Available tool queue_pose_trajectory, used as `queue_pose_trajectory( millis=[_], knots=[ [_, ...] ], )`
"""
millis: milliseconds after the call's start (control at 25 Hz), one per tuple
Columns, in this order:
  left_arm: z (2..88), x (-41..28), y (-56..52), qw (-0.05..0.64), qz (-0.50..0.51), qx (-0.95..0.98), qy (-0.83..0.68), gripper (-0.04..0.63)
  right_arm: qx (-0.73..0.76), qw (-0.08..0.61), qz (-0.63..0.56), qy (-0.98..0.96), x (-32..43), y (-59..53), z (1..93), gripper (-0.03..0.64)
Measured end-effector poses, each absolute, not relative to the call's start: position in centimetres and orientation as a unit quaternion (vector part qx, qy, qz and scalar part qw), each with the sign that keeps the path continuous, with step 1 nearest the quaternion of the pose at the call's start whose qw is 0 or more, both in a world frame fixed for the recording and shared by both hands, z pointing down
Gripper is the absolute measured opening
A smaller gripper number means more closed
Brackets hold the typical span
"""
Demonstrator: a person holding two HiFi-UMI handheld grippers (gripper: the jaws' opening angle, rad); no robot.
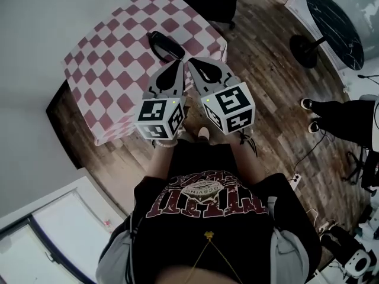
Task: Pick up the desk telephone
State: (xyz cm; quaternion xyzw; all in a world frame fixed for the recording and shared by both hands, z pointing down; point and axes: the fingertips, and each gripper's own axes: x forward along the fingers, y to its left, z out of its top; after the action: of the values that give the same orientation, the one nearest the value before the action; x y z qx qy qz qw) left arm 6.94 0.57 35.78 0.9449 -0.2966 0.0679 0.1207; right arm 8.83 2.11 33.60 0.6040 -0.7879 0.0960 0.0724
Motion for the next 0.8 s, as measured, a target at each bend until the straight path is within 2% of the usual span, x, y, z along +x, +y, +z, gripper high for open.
queue_pose_trajectory(
  millis=[800],
  knots=[
    [38.6, 4.3, -14.5, 0.142, 0.079, 0.943, -0.290, -0.002, 0.610, 0.116, 0.118, -0.775, 6.9, -12.8, 36.7, 0.018]
  ],
)
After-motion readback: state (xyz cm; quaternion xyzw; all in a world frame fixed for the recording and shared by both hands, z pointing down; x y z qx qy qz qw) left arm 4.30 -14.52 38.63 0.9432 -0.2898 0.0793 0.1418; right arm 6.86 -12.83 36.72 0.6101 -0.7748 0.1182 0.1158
